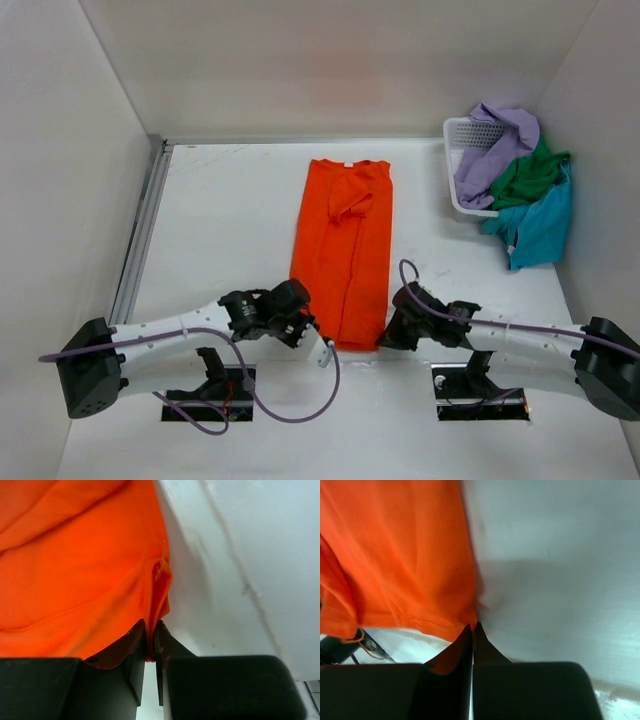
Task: Fold and stack the t-shirts
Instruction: Grab the bottom of the folded rectangular tshirt with both arms, then fold the folded rectangular tshirt in 1/3 of the way
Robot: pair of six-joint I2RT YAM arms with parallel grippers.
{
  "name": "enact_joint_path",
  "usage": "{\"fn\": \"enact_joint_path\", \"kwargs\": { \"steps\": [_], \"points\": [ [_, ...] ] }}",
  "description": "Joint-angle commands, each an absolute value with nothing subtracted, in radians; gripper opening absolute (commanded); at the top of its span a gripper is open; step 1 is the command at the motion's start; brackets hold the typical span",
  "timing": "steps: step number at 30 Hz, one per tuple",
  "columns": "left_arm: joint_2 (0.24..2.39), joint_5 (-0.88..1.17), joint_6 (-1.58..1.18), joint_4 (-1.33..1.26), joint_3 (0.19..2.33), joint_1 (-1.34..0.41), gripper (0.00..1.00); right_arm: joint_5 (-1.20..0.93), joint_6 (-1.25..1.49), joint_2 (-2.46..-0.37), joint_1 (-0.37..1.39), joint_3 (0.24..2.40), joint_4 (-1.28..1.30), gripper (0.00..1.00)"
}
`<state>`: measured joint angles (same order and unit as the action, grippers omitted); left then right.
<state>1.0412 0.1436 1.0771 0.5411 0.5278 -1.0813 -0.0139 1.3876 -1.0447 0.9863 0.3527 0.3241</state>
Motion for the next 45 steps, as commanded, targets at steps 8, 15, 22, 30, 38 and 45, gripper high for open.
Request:
{"fn": "enact_joint_path", "kwargs": {
  "steps": [8, 15, 22, 30, 38, 45],
  "points": [
    [1.264, 0.334, 0.976, 0.572, 0.954, -0.676, 0.06, -0.139, 0.973, -1.139, 0.649, 0.704, 0.42, 0.0],
    [1.598, 0.354, 0.927, 0.565, 1.361, -0.512, 0.06, -0.231, 0.758, -1.462, 0.406, 1.05, 0.413, 0.0],
    [1.827, 0.33, 0.925, 0.54, 1.561, -0.446, 0.07, -0.27, 0.719, -1.681, 0.325, 1.245, 0.413, 0.0],
    [1.971, 0.325, 0.933, 0.465, 1.637, -0.421, 0.1, -0.291, 0.718, -1.845, 0.289, 1.385, 0.422, 0.0],
    [2.065, 0.351, 0.94, 0.402, 1.687, -0.407, 0.13, -0.281, 0.729, -1.905, 0.262, 1.405, 0.422, 0.02],
    [2.123, 0.345, 0.943, 0.358, 1.712, -0.395, 0.28, -0.281, 0.724, -1.976, 0.216, 1.442, 0.364, 0.31]
  ]
}}
